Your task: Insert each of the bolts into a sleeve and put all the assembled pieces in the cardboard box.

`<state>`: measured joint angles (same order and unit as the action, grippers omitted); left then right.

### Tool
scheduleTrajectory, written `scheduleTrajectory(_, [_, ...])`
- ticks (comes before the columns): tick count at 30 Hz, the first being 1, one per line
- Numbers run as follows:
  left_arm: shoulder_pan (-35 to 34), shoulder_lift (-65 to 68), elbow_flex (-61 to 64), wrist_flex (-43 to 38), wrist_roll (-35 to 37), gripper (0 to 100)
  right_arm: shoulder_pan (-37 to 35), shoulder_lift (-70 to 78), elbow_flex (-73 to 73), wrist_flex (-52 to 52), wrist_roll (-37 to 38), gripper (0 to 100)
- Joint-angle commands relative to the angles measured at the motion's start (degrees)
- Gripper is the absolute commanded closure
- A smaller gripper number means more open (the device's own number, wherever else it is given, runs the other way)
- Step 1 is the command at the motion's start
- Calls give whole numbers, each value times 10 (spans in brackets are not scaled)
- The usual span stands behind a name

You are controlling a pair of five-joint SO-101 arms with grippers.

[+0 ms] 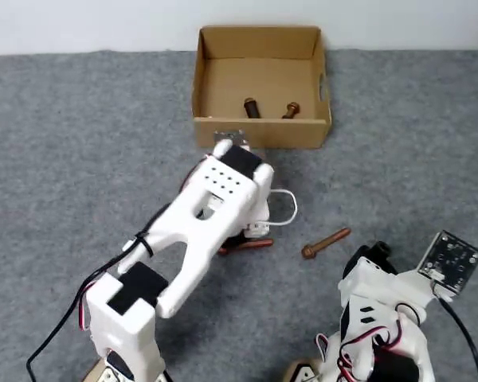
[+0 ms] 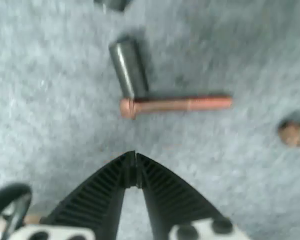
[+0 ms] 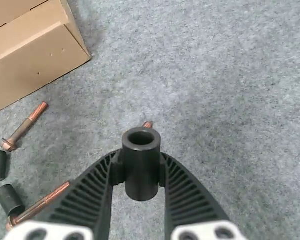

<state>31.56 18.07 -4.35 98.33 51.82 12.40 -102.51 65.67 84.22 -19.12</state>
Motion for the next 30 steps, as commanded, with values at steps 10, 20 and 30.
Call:
scheduleTrajectory(10, [-4,62,128,-173,-5,994,7,-2,1,-3,3,991])
scheduleTrajectory(20, [-116,176,-65,-223,-5,994,9,-2,1,-3,3,991])
scheduleTrajectory(30, [-77,183,-269,-69,-1,994,9,-2,1,-3,3,991])
